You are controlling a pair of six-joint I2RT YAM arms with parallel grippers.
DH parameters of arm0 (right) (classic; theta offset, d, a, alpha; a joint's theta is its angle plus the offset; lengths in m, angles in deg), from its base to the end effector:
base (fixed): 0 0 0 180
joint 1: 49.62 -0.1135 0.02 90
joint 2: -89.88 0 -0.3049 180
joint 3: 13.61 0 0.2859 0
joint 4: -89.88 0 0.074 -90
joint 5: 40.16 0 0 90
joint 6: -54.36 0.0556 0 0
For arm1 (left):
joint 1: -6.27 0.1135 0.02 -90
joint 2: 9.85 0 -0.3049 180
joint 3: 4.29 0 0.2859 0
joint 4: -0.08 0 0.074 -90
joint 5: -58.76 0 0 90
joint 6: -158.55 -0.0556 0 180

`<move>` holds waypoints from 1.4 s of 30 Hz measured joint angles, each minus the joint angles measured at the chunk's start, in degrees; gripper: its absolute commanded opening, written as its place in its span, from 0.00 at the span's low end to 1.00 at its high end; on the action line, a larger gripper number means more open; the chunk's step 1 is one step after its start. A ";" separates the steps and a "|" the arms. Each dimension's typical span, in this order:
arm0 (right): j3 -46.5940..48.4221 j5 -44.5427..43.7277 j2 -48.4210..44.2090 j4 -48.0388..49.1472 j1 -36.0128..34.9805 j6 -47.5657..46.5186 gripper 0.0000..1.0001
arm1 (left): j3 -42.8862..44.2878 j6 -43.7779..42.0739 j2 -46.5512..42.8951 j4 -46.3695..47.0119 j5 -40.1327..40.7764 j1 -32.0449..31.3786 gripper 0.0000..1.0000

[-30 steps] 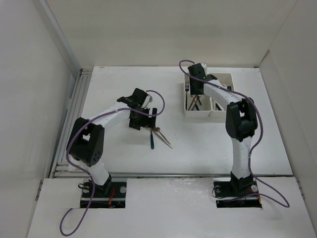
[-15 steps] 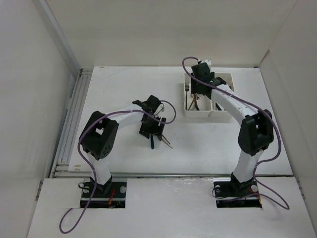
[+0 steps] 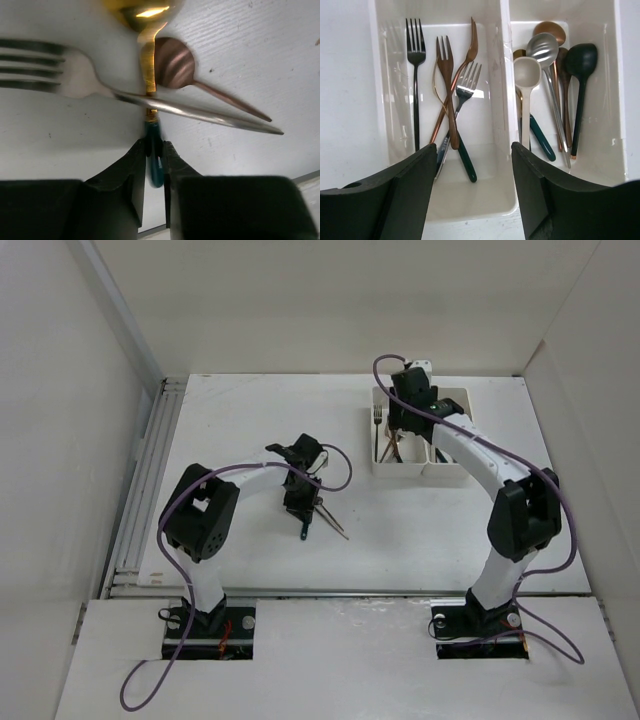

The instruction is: Sort the eating utensils into containers

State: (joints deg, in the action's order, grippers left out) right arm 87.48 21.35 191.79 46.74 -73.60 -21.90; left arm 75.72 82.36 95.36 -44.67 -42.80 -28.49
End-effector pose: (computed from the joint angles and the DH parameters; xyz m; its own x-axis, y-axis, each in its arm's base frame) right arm 0.4286 0.1616 0.3225 -0.6264 -0.0502 -0.7779 0.1084 0.9826 -0.1507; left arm 0.3245 -0.2388 0.1653 -0.8963 0.3373 -0.2880 0.4130 0.8714 -0.2646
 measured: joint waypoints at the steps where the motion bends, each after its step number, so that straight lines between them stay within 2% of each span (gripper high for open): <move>1: 0.00 0.02 -0.55 0.00 0.02 0.00 0.67 | 0.00 -0.02 0.02 -0.11 0.00 0.11 0.00; 6: 0.00 0.09 -2.86 0.02 0.04 0.00 0.67 | 1.11 -1.66 0.98 -1.03 0.00 0.37 0.00; 9: -0.46 0.22 -3.89 0.17 0.02 0.00 0.67 | 5.64 -3.67 3.93 -3.80 1.07 0.42 0.00; 13: -1.07 0.46 -5.40 0.11 0.02 0.17 0.67 | 13.70 -12.24 7.93 -3.98 10.49 0.50 0.00; 17: -1.07 1.38 -7.30 0.31 -0.09 0.68 0.67 | 15.37 -22.10 7.91 -0.33 24.96 0.74 0.00; 21: -1.07 2.08 -8.59 1.36 -0.31 1.07 0.67 | 11.26 -32.46 6.16 8.17 40.35 0.85 0.00; 25: -1.07 2.38 -8.74 1.75 -1.07 1.11 0.67 | 7.80 -40.61 2.95 15.13 50.53 1.18 0.00; 30: -1.07 2.38 -8.74 1.92 -3.82 1.03 0.67 | 7.28 -47.45 -2.51 22.25 55.78 -1.27 0.00; 37: -1.07 2.40 -9.16 2.12 -6.47 1.01 0.67 | -2.51 -61.05 -11.23 39.08 61.64 -8.37 0.00; 42: -1.07 2.27 -9.77 2.32 -6.38 1.01 0.67 | -2.27 -63.08 -11.15 40.22 62.99 -7.52 0.00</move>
State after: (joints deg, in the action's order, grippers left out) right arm 86.41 23.63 182.02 49.06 -79.99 -20.90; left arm 73.45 19.28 84.21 -4.46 20.20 -36.01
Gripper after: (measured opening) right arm 0.665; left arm 0.120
